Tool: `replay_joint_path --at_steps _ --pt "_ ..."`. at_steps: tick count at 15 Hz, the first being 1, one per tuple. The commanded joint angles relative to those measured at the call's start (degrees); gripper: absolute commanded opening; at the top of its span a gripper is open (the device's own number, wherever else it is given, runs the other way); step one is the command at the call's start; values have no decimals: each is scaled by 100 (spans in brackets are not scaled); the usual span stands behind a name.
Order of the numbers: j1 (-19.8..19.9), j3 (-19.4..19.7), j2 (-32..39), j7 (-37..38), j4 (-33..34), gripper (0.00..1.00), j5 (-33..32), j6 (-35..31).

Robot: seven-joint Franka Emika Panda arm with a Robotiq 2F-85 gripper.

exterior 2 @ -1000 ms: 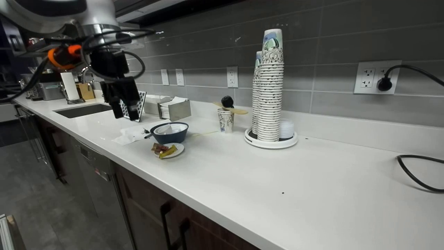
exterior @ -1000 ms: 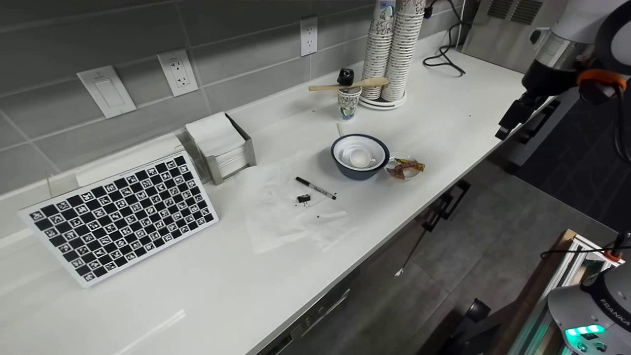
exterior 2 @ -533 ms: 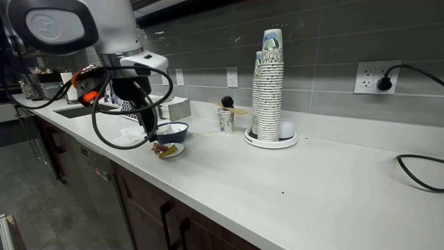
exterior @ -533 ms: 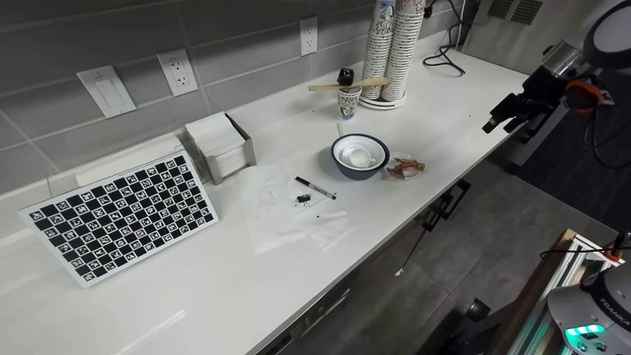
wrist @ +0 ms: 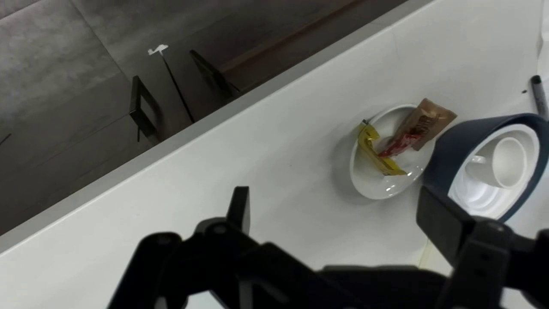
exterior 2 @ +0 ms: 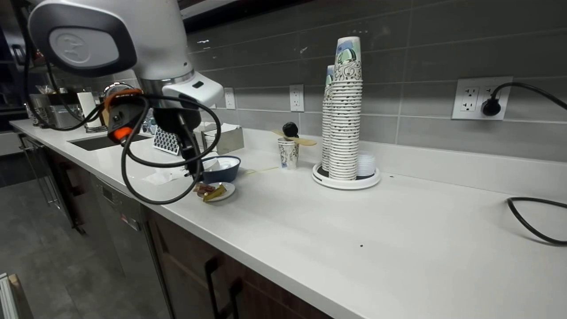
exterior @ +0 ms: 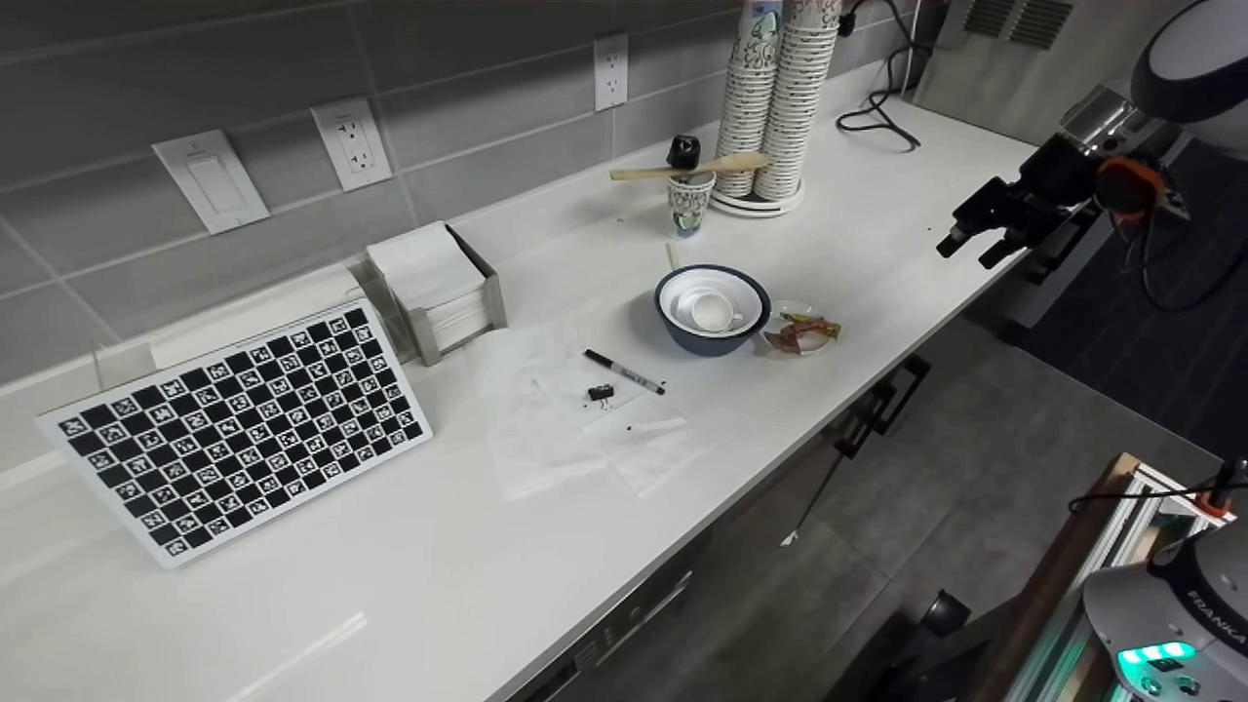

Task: Pour the contents on the white plate into the white bowl.

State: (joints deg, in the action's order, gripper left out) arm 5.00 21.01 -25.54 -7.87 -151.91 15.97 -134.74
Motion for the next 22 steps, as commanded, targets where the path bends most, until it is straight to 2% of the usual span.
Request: replay_joint_path --at_steps 1,3,7,10,13,14,15,17,19,20,22 --pt "-317 455 471 -730 231 100 1498 -158" --pt "-888 1181 744 -1467 379 100 2398 -174" --pt "-1951 2596 1275 -3376 878 100 4060 566" --pt "-2378 3352 2046 -4738 1327 100 4646 1843" --pt "-2706 3862 2937 -5606 1598 100 4790 3239" --pt "-2667 3861 3266 -5647 1729 100 4659 3694" --pt "-1567 2785 2476 -5327 1354 100 4537 3054" --pt "-1602 2792 2850 -5489 1510 100 4450 3380" --pt "-1639 2779 3028 -5516 1614 100 4409 3412" --pt "-1470 2581 3043 -5688 1610 100 4588 3527" --pt "-940 1818 3258 -6091 1788 100 4648 3639"
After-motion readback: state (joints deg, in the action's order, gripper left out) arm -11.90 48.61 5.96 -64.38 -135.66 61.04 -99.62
